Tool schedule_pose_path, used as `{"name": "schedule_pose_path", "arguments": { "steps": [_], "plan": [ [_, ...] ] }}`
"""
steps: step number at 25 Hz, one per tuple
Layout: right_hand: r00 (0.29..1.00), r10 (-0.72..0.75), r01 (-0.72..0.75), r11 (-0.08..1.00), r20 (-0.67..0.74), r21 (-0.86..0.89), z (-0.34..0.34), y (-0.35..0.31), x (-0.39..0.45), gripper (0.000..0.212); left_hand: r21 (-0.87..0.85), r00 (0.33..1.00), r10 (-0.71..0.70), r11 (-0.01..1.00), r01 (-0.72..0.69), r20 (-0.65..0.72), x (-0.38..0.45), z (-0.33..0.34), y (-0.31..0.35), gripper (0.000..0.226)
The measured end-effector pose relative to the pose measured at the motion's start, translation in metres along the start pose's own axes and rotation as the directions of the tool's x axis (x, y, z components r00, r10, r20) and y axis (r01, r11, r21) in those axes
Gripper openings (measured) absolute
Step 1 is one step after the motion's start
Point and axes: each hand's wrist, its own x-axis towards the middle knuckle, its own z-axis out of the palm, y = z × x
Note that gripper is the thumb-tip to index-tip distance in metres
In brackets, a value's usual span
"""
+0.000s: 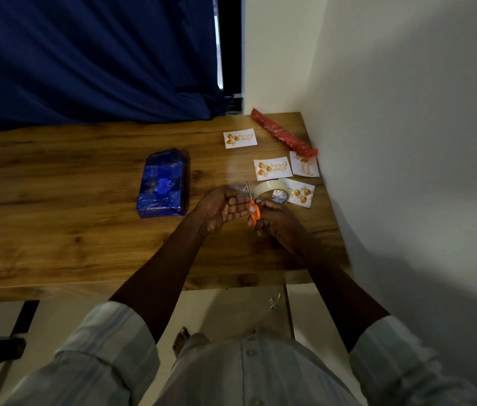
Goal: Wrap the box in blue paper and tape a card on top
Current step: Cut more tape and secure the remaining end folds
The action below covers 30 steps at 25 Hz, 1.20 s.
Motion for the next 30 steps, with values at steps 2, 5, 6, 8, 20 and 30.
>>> {"name": "schedule_pose_path", "arguments": {
  "steps": [2,5,6,8,20,30],
  "plan": [
    [1.0,-0.017,0.017,1.0,-0.011,0.007,0.002,-0.001,-0.002,0.013,-0.013,1.0,-0.002,1.0,0.002,-0.002,-0.001,0.001,0.001,0.021],
    [0.999,-0.039,0.039,0.999,-0.026,0.015,0.006,-0.003,-0.007,0.01,-0.03,1.0,-0.005,1.0,0.005,-0.001,-0.002,0.003,0.0,0.02],
    [0.998,-0.038,0.039,0.999,-0.042,0.015,0.008,-0.003,-0.009,0.011,-0.029,1.0,-0.006,1.0,0.006,-0.001,-0.001,0.003,-0.001,0.022],
    [0.997,-0.041,0.042,0.999,-0.065,0.011,0.01,-0.004,-0.011,0.011,-0.034,1.0,-0.007,0.999,0.007,-0.002,-0.001,0.004,-0.002,0.022],
    [0.996,-0.055,0.055,0.998,-0.074,-0.005,0.015,-0.006,-0.014,0.014,-0.078,0.998,-0.014,0.997,0.018,0.055,-0.004,0.001,-0.005,0.029],
    [0.997,0.008,-0.003,0.998,-0.078,0.064,0.015,-0.03,-0.015,0.03,-0.142,0.998,-0.01,0.99,0.019,0.059,0.001,-0.009,-0.01,0.027]
  ]
}}
